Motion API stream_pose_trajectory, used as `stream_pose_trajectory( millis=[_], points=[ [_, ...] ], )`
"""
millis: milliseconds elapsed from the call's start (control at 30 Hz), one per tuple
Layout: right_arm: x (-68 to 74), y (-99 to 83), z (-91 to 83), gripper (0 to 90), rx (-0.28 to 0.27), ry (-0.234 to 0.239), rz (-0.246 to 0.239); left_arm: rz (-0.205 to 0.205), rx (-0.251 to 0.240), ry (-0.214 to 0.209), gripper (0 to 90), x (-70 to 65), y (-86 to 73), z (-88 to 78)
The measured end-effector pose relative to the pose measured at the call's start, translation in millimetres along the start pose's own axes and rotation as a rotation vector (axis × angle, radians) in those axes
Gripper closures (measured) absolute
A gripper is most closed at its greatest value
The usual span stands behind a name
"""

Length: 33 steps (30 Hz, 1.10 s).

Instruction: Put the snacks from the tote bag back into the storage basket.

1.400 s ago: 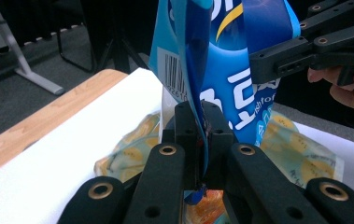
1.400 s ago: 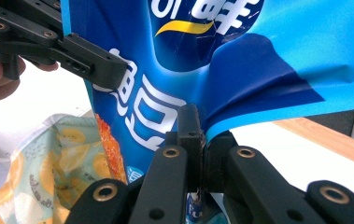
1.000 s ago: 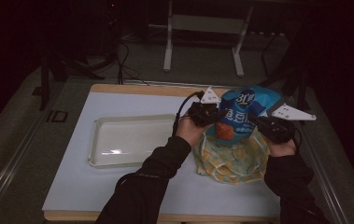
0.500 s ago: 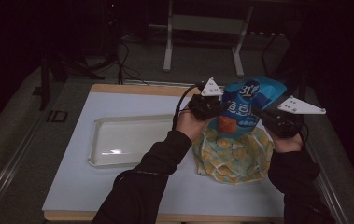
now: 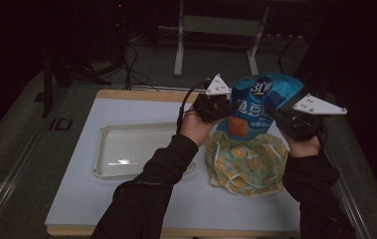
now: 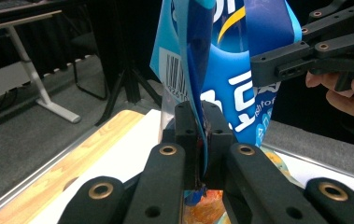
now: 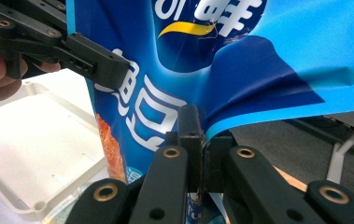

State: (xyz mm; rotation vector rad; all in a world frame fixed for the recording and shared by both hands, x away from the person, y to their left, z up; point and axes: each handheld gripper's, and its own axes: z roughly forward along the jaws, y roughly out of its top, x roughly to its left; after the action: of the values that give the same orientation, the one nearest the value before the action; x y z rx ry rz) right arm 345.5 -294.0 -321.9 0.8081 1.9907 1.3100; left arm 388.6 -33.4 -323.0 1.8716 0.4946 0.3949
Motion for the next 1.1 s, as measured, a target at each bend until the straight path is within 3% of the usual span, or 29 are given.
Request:
stream_pose_trajectory(
  millis=[500,933,1100],
  points=[
    [19.6,18.3,20.3,88.9,-0.008,0.041,-0.026,0.002,0.006,0.051,89.1,11.3,-3.3,-30.5],
    [43.4,37.1,40.1,88.9,-0.018,0.082,-0.056,-0.029,-0.010,0.102,89.1,22.5,-12.8,-69.1],
    [52.1,42.3,47.3,88.9,-0.015,0.094,-0.069,-0.036,-0.012,0.113,89.1,25.3,-15.9,-76.6]
  ],
)
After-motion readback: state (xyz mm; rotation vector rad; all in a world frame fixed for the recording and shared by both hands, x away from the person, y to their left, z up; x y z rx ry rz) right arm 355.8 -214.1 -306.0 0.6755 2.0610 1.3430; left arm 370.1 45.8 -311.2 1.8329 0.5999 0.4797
